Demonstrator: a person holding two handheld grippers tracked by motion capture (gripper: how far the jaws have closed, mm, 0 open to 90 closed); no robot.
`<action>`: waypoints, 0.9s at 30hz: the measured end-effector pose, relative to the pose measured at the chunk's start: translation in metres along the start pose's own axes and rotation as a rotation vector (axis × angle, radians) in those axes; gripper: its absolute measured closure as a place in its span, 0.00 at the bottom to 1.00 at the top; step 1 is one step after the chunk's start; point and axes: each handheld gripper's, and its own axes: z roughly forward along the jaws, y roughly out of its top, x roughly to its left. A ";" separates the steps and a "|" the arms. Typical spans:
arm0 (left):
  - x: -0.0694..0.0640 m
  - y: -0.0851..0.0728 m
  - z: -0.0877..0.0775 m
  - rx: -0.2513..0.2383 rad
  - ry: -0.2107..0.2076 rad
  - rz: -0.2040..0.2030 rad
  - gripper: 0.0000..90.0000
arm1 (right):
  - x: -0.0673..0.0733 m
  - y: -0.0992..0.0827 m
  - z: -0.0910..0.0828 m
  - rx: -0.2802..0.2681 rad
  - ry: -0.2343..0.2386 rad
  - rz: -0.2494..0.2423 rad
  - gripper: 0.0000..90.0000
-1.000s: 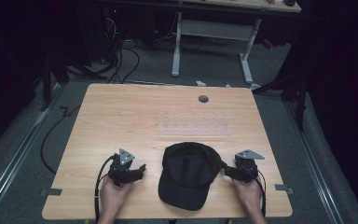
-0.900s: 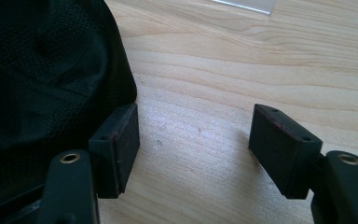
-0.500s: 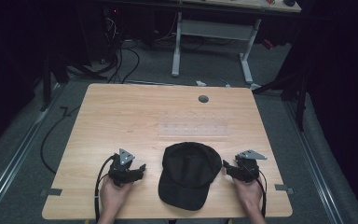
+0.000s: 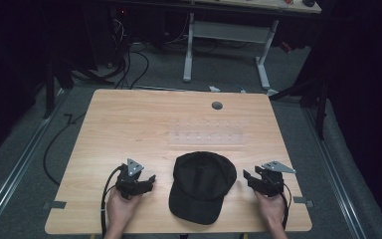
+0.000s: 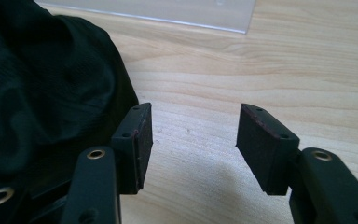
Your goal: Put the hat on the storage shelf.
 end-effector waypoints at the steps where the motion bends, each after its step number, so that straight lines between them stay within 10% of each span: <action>1: 0.000 0.000 0.000 0.001 0.000 0.000 0.34 | 0.000 0.000 -0.002 -0.005 0.003 -0.006 0.51; 27: 0.000 0.000 0.000 -0.003 0.001 0.001 0.34 | 0.037 0.025 -0.025 -0.062 0.137 -0.069 0.52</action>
